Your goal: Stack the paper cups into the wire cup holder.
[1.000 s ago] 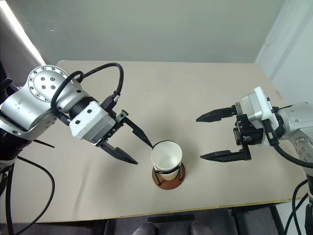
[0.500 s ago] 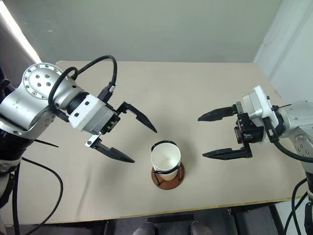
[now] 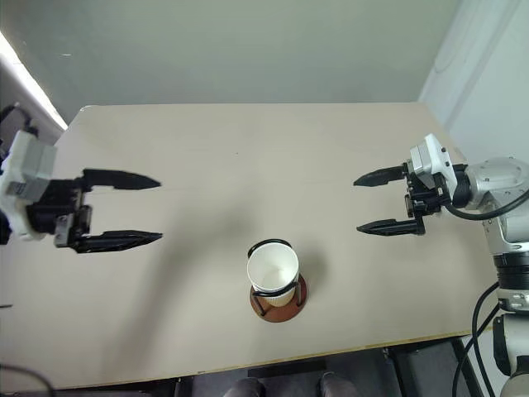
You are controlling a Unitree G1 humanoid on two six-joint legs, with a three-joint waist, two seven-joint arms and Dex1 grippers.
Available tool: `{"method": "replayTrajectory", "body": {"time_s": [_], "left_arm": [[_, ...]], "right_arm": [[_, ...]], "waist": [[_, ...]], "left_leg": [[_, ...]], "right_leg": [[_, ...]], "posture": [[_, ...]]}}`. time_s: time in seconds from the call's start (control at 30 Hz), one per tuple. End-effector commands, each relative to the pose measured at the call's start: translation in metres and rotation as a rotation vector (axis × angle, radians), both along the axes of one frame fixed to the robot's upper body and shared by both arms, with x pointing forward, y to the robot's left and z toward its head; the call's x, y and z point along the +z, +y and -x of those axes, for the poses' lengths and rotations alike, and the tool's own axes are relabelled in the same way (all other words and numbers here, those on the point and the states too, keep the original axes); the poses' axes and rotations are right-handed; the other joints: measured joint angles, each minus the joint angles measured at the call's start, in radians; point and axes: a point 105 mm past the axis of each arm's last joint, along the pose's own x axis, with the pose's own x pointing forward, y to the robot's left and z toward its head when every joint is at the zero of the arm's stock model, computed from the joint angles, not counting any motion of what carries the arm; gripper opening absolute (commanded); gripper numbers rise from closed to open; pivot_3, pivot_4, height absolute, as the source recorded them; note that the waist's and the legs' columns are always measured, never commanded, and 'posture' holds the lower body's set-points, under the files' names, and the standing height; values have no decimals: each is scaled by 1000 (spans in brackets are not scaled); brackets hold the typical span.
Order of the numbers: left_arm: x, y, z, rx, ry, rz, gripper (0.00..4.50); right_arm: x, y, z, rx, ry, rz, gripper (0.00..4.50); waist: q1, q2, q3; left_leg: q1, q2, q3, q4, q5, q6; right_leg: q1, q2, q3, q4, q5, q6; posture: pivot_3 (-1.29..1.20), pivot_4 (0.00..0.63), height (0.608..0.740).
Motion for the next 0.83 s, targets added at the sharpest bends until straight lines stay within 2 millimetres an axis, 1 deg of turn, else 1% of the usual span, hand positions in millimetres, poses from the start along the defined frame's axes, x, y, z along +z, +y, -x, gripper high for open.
{"method": "replayTrajectory", "body": {"time_s": [0.03, 0.17, 0.2, 0.27, 0.4, 0.53, 0.67, 0.77, 0.83], "left_arm": [[-4, 16, 21, 87, 4, 2, 4493], [-25, 32, 30, 183, 64, 9, 4493], [-30, 34, 32, 200, 74, 18, 4493], [-37, 33, 37, 209, 87, 29, 4493], [-40, 30, 40, 214, 94, 46, 4493], [-46, 30, 39, 217, 117, 45, 4493], [-45, 28, 37, 206, 113, 46, 4493], [-45, 27, 34, 204, 114, 58, 4493], [-47, 26, 31, 205, 119, 66, 4493]], "right_arm": [[0, -7, -6, -2, -24, 41, 4500], [-8, -5, -11, 10, -16, 67, 4500], [-10, -3, -12, 16, -14, 69, 4500], [-13, 1, -14, 30, -7, 76, 4500], [-14, 4, -15, 42, -5, 78, 4500], [-18, 7, -17, 51, 5, 81, 4500], [-20, 9, -17, 58, 11, 78, 4500], [-20, 10, -17, 57, 14, 73, 4500], [-21, 11, -18, 56, 17, 70, 4500]], "waist": [[0, 0, 0], [11, -1, 0], [12, -1, 0], [12, -1, 0], [13, -1, 0], [13, -1, 0], [13, -1, 0], [14, -1, 0], [14, -1, 0]], "left_leg": [[0, 0, 0, 0, 0, 0], [0, 0, 0, 1, 0, 0], [1, 0, 0, 2, 0, 0], [2, 0, 0, 3, 0, 0], [2, 0, -1, 9, -1, 1], [6, 0, -1, 13, -2, 4], [10, 0, -1, 13, -6, 10], [9, 0, -1, 14, -6, 10], [9, -1, -1, 14, -4, 6]], "right_leg": [[0, 0, 0, 1, 0, 0], [0, 0, 0, -2, 0, 0], [0, 0, 0, -2, 0, 0], [0, 0, 0, 1, 0, 0], [2, 0, 0, 6, 0, 0], [6, 0, 0, 7, 0, 0], [10, 1, 0, 7, 1, -1], [10, 1, 0, 7, 1, -2], [10, 1, 0, 7, 1, -2]], "posture": [[0, 150, 740], [0, 150, 740], [0, 150, 740], [0, 150, 740], [0, 150, 740], [0, 150, 740], [0, 150, 740], [0, 150, 740], [0, 150, 740]]}}
